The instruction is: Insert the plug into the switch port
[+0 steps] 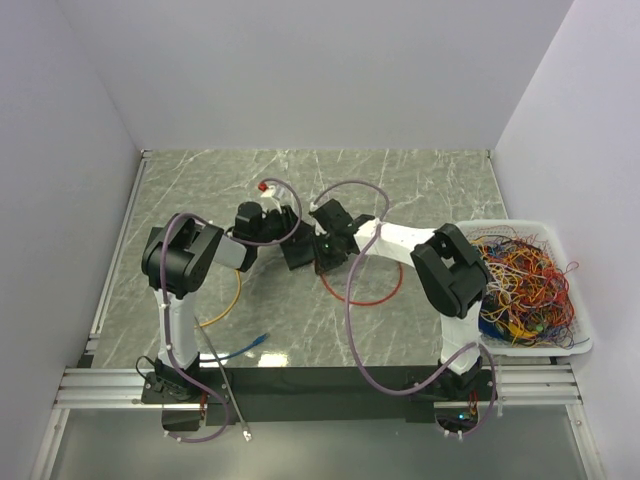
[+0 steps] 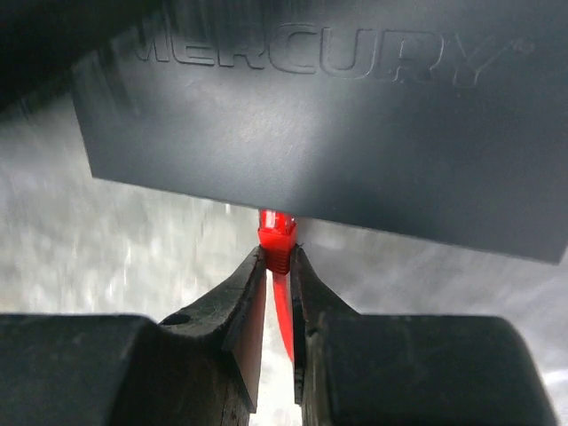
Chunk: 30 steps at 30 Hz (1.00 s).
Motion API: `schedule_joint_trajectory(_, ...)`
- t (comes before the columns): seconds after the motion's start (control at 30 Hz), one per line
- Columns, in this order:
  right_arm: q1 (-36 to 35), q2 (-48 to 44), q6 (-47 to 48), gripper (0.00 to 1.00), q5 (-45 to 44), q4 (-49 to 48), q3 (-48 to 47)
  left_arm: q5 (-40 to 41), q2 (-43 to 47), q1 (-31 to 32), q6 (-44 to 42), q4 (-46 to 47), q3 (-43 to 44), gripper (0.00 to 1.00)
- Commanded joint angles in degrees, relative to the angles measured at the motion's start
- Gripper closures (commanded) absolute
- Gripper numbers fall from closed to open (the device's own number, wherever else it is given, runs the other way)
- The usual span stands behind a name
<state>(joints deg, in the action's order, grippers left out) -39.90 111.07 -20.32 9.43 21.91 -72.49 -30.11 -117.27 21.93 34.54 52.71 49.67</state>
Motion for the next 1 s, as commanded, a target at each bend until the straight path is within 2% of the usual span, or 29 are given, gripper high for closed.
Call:
schedule_joint_trajectory(0.0, 2.9, 2.7, 3.3, 1.00, -9.0, -15.3, -5.9, -7.7, -2.1, 3.1, -0.1, -6.6, -3.0, 0.61)
schedule_joint_trajectory(0.3, 5.4, 7.9, 3.7, 1.00, -8.1, -13.4, -16.1, -9.6, -3.8, 3.5, 0.2, -5.8, -2.0, 0.62)
schedule_joint_trajectory(0.47, 5.8, 8.6, 5.0, 1.00, -6.8, -13.1, -15.3, -9.8, -3.1, 3.4, 0.0, -6.4, -1.9, 0.62)
schedule_joint_trajectory(0.57, 5.8, 8.6, 5.3, 1.00, -5.9, -13.5, -13.1, -10.8, -1.5, 3.4, 1.5, -3.5, -3.3, 0.61)
schedule_joint_trajectory(0.63, 5.7, 8.4, 5.3, 0.88, -5.9, -13.5, -11.9, -10.8, -0.9, 3.4, 2.5, -3.0, -3.2, 0.61)
schedule_joint_trajectory(0.67, 5.8, 8.3, 5.4, 0.71, -6.7, -13.4, -11.5, -10.5, -0.7, 3.3, 2.6, -3.8, -2.9, 0.61)
schedule_joint_trajectory(0.73, 5.8, 7.3, 5.3, 0.61, -7.3, -13.5, -10.0, -9.5, 0.6, 3.2, 2.7, -5.5, -2.6, 0.61)
schedule_joint_trajectory(0.77, 5.8, 6.5, 5.2, 0.46, -7.7, -13.6, -9.4, -9.0, 1.2, 3.0, 3.0, -5.9, -2.4, 0.61)
schedule_joint_trajectory(0.97, 5.5, 2.0, 4.5, 0.36, -9.0, -13.4, -6.4, -3.3, 7.2, 0.7, 3.5, -14.5, 0.2, 0.60)
